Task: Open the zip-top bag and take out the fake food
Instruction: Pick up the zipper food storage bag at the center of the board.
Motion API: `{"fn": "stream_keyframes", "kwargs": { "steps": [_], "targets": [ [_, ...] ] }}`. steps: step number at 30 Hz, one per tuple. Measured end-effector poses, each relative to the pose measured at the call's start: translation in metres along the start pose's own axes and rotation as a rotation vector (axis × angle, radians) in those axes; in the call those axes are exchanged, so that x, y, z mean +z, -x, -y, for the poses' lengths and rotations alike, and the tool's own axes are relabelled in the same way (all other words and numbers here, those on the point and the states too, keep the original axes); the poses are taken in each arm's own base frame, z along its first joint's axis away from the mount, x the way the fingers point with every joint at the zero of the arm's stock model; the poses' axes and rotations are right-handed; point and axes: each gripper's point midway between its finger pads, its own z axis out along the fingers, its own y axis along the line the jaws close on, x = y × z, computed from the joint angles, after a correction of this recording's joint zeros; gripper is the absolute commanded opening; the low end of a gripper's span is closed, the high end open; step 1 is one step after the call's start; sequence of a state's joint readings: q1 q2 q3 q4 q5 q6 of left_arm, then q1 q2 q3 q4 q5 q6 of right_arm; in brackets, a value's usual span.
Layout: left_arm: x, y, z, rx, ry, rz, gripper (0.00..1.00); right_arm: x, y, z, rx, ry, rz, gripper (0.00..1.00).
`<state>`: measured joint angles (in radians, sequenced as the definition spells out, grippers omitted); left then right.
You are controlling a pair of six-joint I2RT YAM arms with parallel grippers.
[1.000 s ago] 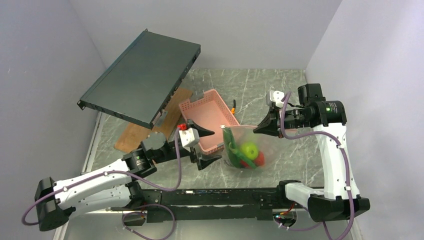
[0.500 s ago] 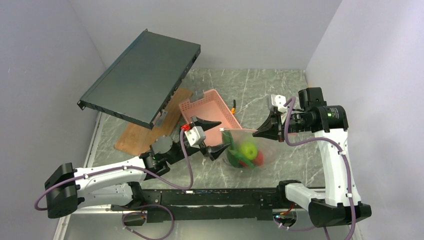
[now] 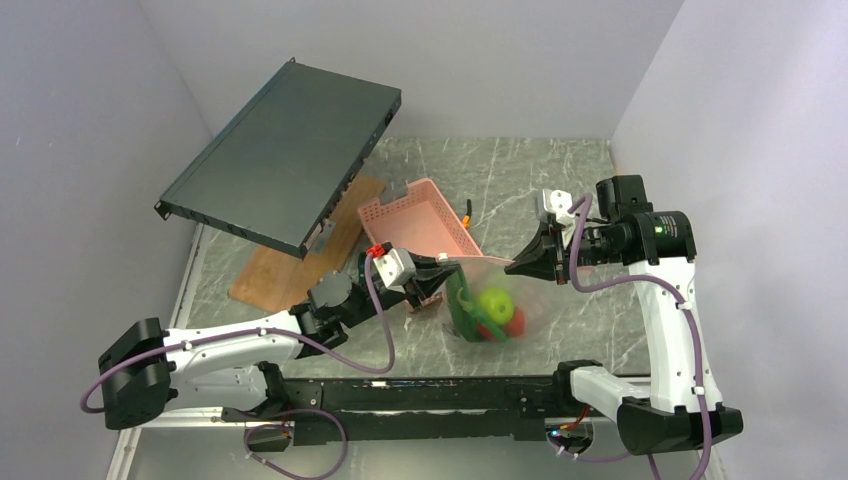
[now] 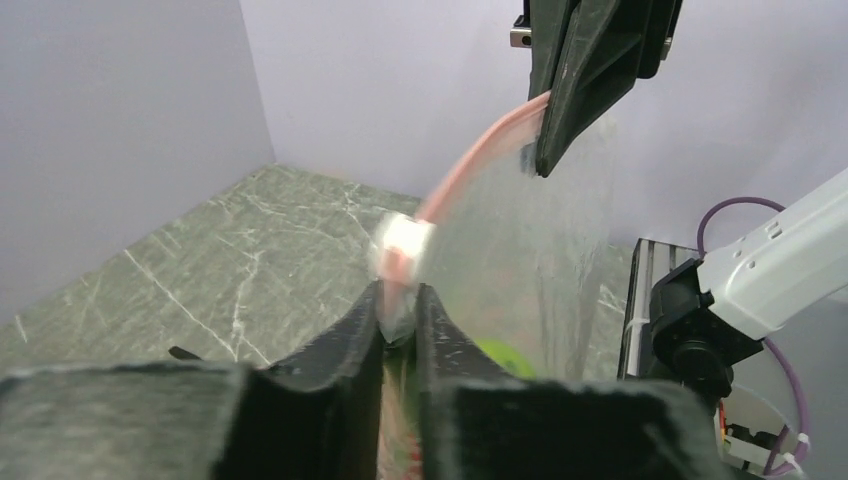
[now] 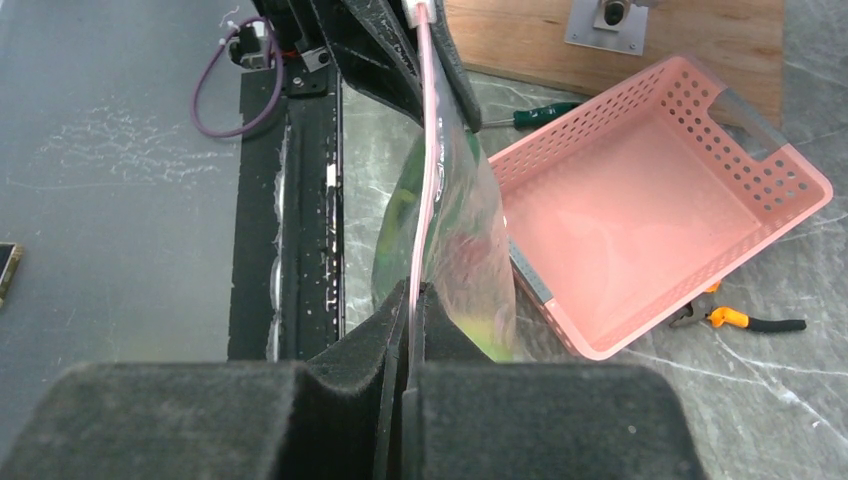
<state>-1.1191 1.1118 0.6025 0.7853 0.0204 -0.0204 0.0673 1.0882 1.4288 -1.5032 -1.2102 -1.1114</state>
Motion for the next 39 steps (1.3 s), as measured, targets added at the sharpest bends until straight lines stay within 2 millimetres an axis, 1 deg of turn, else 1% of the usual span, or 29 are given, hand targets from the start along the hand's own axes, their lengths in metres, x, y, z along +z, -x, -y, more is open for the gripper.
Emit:
{"fn": "stream_keyframes", "kwargs": {
  "steps": [1, 5, 7, 11, 13, 15, 17, 23, 31, 34, 36, 39],
  "targets": [
    [0.000, 0.000, 0.000, -0.004, 0.000, 0.002, 0.01, 0.000, 0.000, 0.000, 0.000, 0.000, 0.000, 0.00],
    [0.000, 0.000, 0.002, -0.026, -0.006, 0.001, 0.00, 0.000, -0.002, 0.001, 0.010, -0.004, -0.005, 0.00],
    [0.000, -0.003, 0.003, -0.039, -0.006, -0.010, 0.00, 0.001, -0.005, 0.004, 0.029, -0.012, -0.011, 0.10],
    [0.001, -0.012, 0.005, -0.074, -0.008, -0.051, 0.00, 0.003, -0.013, 0.014, 0.072, -0.036, -0.029, 0.41],
    [0.005, -0.014, 0.005, -0.084, -0.008, -0.067, 0.00, 0.004, -0.013, 0.016, 0.082, -0.041, -0.032, 0.52],
    [0.014, -0.014, 0.006, -0.099, -0.010, -0.081, 0.00, 0.006, -0.012, 0.017, 0.096, -0.029, -0.035, 0.56],
    [0.020, -0.014, 0.008, -0.107, -0.017, -0.091, 0.00, 0.009, -0.008, 0.017, 0.103, -0.008, -0.034, 0.59],
    [0.040, -0.018, 0.013, -0.134, -0.040, -0.127, 0.00, 0.022, 0.000, 0.016, 0.124, 0.066, -0.031, 0.59],
    [0.054, -0.023, 0.020, -0.162, -0.072, -0.167, 0.00, 0.027, 0.011, 0.014, 0.098, 0.103, -0.020, 0.58],
    [0.057, -0.025, 0.023, -0.171, -0.084, -0.178, 0.00, 0.028, 0.014, 0.013, 0.090, 0.113, -0.020, 0.49],
    [0.058, -0.027, 0.025, -0.175, -0.093, -0.185, 0.00, 0.029, 0.014, 0.012, 0.092, 0.117, -0.021, 0.41],
    [0.060, -0.030, 0.027, -0.184, -0.103, -0.192, 0.00, 0.030, 0.014, 0.013, 0.098, 0.119, -0.021, 0.33]
  ]
}}
